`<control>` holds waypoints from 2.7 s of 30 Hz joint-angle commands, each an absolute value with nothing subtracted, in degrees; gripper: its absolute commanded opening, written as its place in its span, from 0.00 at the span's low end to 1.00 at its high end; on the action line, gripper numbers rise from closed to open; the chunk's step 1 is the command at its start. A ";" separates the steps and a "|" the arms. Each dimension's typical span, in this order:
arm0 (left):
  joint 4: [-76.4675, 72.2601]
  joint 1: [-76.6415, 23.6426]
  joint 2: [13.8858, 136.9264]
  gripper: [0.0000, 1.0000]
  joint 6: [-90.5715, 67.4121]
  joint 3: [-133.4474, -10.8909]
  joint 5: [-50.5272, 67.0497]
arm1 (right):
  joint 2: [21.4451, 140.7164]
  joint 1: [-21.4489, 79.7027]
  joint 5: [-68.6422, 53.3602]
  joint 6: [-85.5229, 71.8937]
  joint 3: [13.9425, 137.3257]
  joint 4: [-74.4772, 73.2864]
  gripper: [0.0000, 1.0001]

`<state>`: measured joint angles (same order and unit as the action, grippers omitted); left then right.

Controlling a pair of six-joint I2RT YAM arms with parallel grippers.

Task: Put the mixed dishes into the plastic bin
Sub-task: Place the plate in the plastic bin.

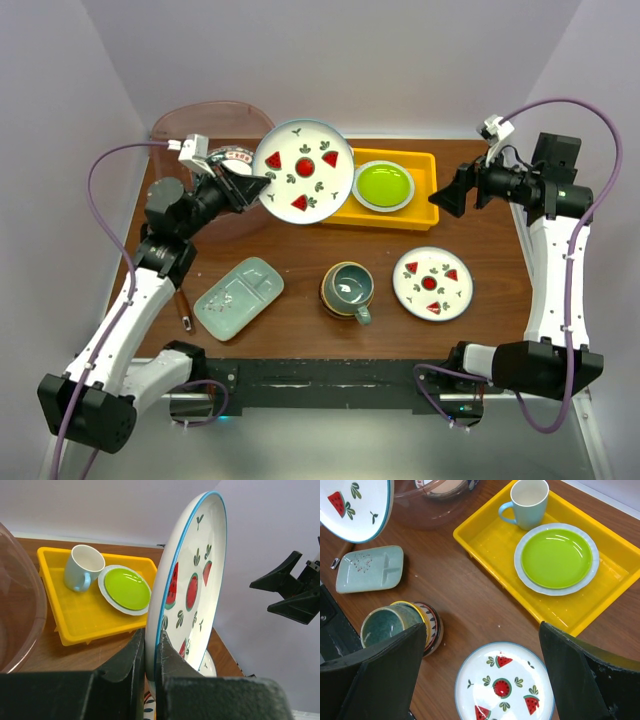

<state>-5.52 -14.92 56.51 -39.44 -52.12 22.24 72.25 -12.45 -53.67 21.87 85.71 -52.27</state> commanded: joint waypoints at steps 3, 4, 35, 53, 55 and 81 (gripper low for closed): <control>-13.89 -13.01 53.61 0.00 -41.13 -56.78 21.36 | 70.75 -12.66 -54.76 21.36 85.08 -50.71 0.98; -13.80 -12.57 53.44 0.00 -41.13 -56.95 21.36 | 70.75 -12.74 -54.76 21.44 85.08 -50.71 0.98; -20.83 -1.50 60.37 0.00 -48.86 -59.68 22.94 | 71.02 -12.74 -53.88 21.80 83.41 -50.19 0.98; -23.91 3.34 65.39 0.00 -52.20 -60.91 21.45 | 71.54 -12.83 -53.17 21.97 83.41 -50.18 0.98; -24.26 3.60 66.00 0.00 -52.38 -60.91 21.36 | 71.54 -12.74 -53.00 22.06 83.41 -50.10 0.98; -25.75 5.45 69.43 0.00 -53.96 -60.82 18.64 | 72.33 -13.09 -52.82 22.15 83.41 -49.92 0.98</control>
<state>-14.17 4.78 70.28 -50.63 -56.77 20.12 72.34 -12.82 -53.19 21.91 83.20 -51.42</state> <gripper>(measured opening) 0.109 0.983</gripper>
